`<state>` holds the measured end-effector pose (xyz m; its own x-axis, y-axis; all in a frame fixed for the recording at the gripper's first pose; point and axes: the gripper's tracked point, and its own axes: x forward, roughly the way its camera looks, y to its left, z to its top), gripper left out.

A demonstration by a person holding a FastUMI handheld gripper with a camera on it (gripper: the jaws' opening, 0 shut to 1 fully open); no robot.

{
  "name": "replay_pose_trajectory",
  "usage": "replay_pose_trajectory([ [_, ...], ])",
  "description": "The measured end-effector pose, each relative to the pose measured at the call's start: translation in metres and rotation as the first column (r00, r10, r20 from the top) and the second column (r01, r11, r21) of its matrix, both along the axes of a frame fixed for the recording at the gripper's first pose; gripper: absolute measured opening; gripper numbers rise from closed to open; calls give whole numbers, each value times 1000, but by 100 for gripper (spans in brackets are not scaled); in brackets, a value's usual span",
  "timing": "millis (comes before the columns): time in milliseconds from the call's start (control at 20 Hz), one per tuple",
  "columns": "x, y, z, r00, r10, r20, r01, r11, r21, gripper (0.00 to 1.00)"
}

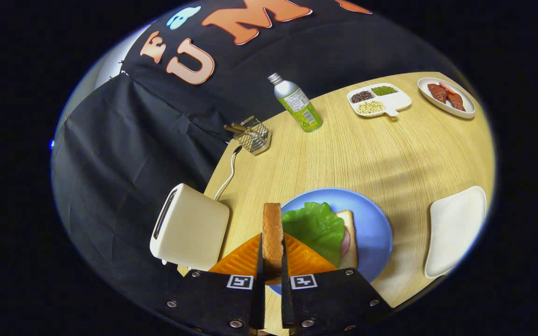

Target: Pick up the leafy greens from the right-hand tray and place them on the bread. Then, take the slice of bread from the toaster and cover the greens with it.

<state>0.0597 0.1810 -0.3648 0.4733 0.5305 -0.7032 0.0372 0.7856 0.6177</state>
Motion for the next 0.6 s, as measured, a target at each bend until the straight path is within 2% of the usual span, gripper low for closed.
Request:
replay_pose_trajectory([
  [200,2,-21,-11,1000,-26,15,27,996,-84,15],
  [450,0,-30,-25,999,-39,26,42,992,-117,15],
  [600,0,-39,-34,998,-29,53,38,983,-178,25],
])
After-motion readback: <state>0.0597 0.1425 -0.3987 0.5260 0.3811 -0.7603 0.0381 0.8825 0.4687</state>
